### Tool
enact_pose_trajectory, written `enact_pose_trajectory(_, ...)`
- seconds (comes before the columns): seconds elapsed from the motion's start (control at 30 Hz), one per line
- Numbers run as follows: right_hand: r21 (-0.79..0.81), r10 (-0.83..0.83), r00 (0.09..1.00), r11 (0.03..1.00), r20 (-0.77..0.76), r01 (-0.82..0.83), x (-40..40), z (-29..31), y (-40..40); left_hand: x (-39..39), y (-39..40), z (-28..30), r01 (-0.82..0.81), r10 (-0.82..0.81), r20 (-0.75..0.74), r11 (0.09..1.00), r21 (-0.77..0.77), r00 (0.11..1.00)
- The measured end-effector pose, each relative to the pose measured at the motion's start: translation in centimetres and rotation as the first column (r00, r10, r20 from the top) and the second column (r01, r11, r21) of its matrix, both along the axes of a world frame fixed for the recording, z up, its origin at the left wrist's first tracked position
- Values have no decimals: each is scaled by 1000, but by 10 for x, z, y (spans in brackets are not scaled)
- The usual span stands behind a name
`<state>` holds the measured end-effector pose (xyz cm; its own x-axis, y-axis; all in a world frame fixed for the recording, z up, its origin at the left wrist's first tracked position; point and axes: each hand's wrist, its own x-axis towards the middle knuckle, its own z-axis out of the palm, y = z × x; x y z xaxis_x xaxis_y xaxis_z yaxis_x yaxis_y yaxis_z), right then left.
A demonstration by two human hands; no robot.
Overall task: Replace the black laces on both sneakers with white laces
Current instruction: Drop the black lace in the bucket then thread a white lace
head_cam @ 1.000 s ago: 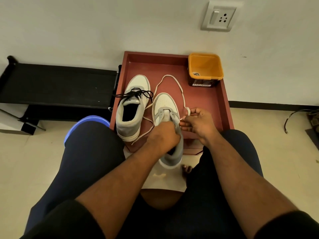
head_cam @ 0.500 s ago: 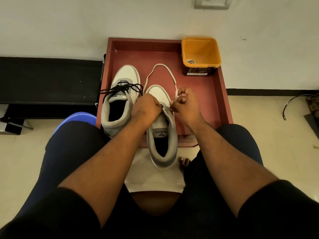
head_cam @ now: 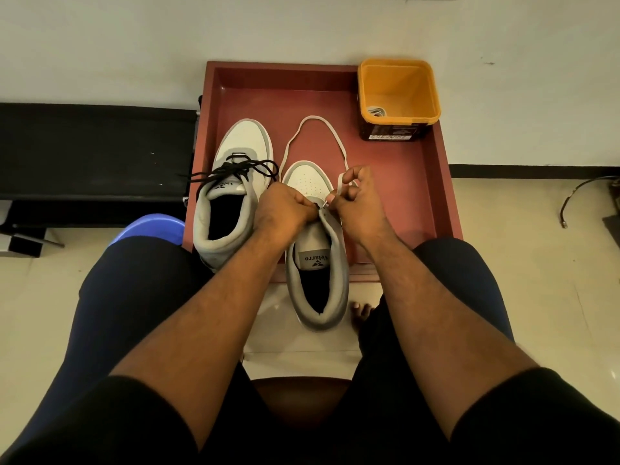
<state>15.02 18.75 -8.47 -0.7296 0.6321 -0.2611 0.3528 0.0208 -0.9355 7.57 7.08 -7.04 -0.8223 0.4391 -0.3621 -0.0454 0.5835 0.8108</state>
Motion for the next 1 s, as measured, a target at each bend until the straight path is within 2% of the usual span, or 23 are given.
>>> enact_pose_trajectory(0.2, 101, 70, 995, 992, 74, -77, 2, -1, 4, 0, 4, -4, -84, 73, 128, 993, 77, 989)
enact_pose_trajectory(0.37, 136, 162, 981, 975, 109, -176, 1, 0, 7, 2, 2, -9, -25, 23, 38, 999, 40, 999)
enact_pose_trajectory(0.57, 139, 157, 981, 975, 111, -172, 3, 7, 4, 2, 0, -10, -16, 12, 59, 997, 78, 998)
enact_pose_trajectory(0.63, 97, 116, 987, 987, 113, -127, 4, 10, 4, 3, 1, -8, -5, 3, 38, 999, 52, 999)
enact_pose_trajectory(0.7, -69, 69, 991, 996, 113, -62, 9, 20, 3, 4, 2, -3, 24, -25, 14, 999, 24, 1000)
enact_pose_trajectory(0.77, -171, 136, 979, 979, 150, -110, 25, 36, -1, 3, 2, 0, 62, -62, 12, 998, 16, 998)
enact_pose_trajectory(0.87, 6, 301, 914, 949, 273, -314, 55, 51, -17, 4, -2, 7, 140, -140, 5, 990, -16, 990)
enact_pose_trajectory(1.0, 246, 218, 935, 925, 279, -289, 52, 55, -28, 10, -4, 38, 295, -328, -177, 937, -186, 928)
